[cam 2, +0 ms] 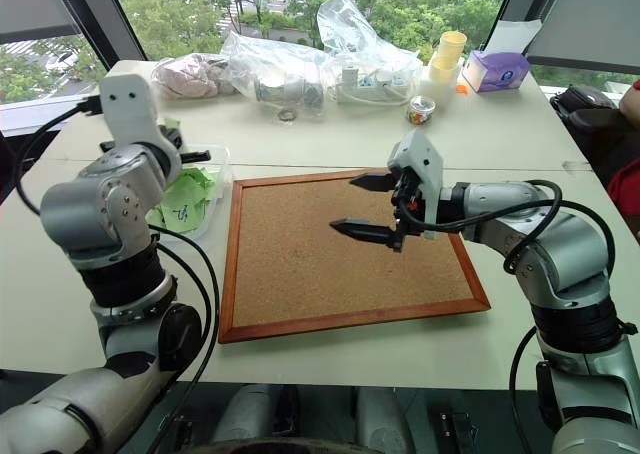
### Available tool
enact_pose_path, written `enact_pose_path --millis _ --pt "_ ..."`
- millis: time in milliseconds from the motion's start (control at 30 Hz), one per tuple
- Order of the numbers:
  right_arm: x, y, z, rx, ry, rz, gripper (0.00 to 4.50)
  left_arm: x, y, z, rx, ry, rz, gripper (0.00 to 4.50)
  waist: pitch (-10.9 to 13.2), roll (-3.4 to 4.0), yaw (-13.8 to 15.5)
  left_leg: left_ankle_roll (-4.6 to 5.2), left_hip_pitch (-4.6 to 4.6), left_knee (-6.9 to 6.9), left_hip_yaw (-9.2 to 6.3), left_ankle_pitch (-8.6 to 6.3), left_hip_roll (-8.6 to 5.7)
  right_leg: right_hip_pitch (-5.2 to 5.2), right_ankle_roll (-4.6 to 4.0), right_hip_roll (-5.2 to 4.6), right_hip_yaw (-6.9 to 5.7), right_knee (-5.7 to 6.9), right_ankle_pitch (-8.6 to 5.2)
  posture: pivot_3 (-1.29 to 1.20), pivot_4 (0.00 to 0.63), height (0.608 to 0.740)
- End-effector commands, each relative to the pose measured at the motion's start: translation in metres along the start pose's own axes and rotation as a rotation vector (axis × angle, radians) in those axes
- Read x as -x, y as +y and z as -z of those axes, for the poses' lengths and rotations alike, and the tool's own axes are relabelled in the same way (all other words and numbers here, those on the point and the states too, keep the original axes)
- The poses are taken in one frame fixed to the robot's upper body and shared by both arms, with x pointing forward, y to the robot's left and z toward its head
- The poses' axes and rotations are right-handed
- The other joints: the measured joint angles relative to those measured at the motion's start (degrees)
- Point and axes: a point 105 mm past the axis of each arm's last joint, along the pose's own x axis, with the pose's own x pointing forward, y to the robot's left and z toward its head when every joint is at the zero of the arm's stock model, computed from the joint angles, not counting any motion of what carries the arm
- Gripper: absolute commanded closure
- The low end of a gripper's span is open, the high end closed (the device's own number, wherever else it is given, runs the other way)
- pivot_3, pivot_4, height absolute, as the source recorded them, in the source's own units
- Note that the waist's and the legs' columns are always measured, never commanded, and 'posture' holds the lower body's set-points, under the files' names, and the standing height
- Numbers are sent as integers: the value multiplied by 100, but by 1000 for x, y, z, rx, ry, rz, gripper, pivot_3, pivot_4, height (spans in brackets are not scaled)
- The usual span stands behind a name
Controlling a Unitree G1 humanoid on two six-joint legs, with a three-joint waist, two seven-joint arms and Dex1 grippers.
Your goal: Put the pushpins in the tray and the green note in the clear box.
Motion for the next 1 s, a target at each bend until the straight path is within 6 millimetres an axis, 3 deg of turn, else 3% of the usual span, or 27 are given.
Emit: enact_pose_path --millis 33,100,200,400,467,633,800,1000 --pt "-3 4 -10 45 -28 -21 23 5 9 -6 7 -32 -29 4500 1 -2 -2 0 1 0 0 0 1 0 0 0 -1 3 0 0 150 728" --pt "-8 1 -7 42 -29 -19 23 3 14 6 18 0 -47 4500 1 -3 -9 -1 1 0 0 1 3 -1 0 0 -2 3 0 0 150 728" --pt "-13 -2 -5 42 -33 -14 0 4 18 14 32 22 -55 3626 1 -4 -19 -2 4 -1 5 1 3 -1 -1 -2 -2 4 0 0 150 728" --pt "-14 -7 1 29 -29 2 0 8 23 11 41 -3 -77 725 0 -6 -11 -3 4 -1 7 1 4 -3 -1 -4 -3 6 0 0 150 728" --pt "-14 -8 1 27 -29 5 0 9 23 11 41 -2 -83 117 0 -6 -10 -3 3 -1 7 1 3 -3 -1 -4 -3 5 0 0 150 728" --pt "-9 -17 -2 5 -55 47 0 17 35 -11 70 -110 -93 117 0 -6 -26 -3 4 -1 7 1 5 -3 -1 -3 -3 6 0 0 150 728" --pt "13 -17 -10 -98 -123 66 0 25 32 -46 49 -295 119 117 1 -7 -17 -4 4 -2 8 1 9 -4 -2 -3 -5 6 1 0 150 728" --pt "36 -20 7 -150 -64 174 0 42 4 -35 -108 -298 566 117 0 -9 -15 -4 5 -2 11 0 5 -2 -2 -11 -10 5 1 0 150 728"
